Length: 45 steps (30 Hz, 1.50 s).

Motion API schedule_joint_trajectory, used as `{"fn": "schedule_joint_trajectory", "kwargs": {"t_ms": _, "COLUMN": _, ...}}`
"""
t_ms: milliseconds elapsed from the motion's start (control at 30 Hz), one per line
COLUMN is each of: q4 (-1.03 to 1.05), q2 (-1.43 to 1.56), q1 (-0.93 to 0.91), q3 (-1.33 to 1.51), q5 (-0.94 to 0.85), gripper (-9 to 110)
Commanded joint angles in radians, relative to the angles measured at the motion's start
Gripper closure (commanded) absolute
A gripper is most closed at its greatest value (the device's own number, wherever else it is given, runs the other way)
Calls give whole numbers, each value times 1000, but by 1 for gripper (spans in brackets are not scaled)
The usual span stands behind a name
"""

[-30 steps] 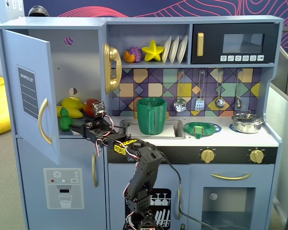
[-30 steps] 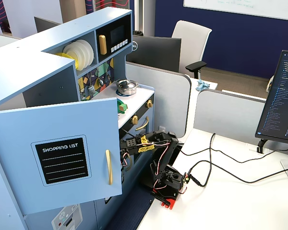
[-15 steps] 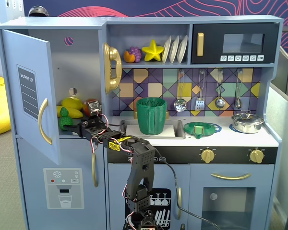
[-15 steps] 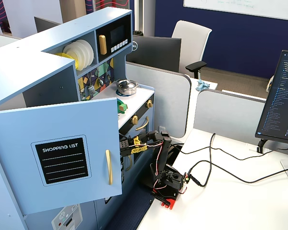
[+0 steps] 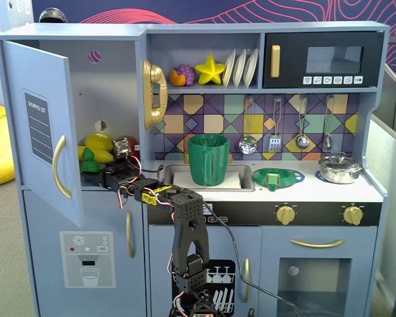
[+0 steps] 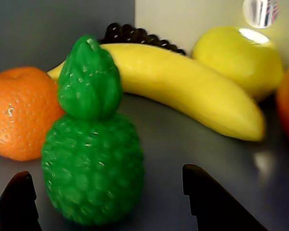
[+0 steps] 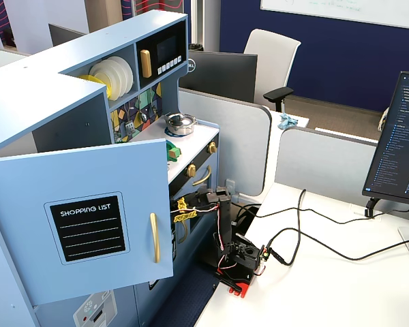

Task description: Pick up the green pineapple from the left cabinet and place it in the green recipient

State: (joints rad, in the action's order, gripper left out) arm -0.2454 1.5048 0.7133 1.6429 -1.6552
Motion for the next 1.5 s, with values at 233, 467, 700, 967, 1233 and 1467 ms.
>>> {"fn": "schedule_joint_trajectory", "kwargs": {"t_ms": 233, "q4": -9, "q2": -146, "q1": 5, "q3": -276, "q5": -25, "gripper": 71}}
{"fn": "schedule_joint_trajectory", "kwargs": {"t_ms": 467, "q4": 72, "q2": -207, "q1": -15, "q3": -339, "q5": -141, "gripper": 101}}
{"fn": "schedule_joint_trajectory", "kwargs": {"t_ms": 700, "q4": 133, "q2": 81, "q1": 2, "q3": -144, "q5": -275, "gripper": 101}}
{"fn": "schedule_joint_trajectory", "kwargs": {"t_ms": 967, "q4": 327, "q2": 769, "q1": 124, "q3": 308, "q5": -419, "gripper": 101}}
{"fn": "schedule_joint_trajectory", "kwargs": {"t_ms": 1233, "q4": 612, "q2": 1152, "q1": -233, "q3": 399, "q5": -282, "gripper": 101}}
{"fn": "schedule_joint_trajectory", "kwargs": {"t_ms": 1467, "q4": 775, "q2": 1203, "q1": -558, "q3": 334, "q5": -141, "gripper": 101}}
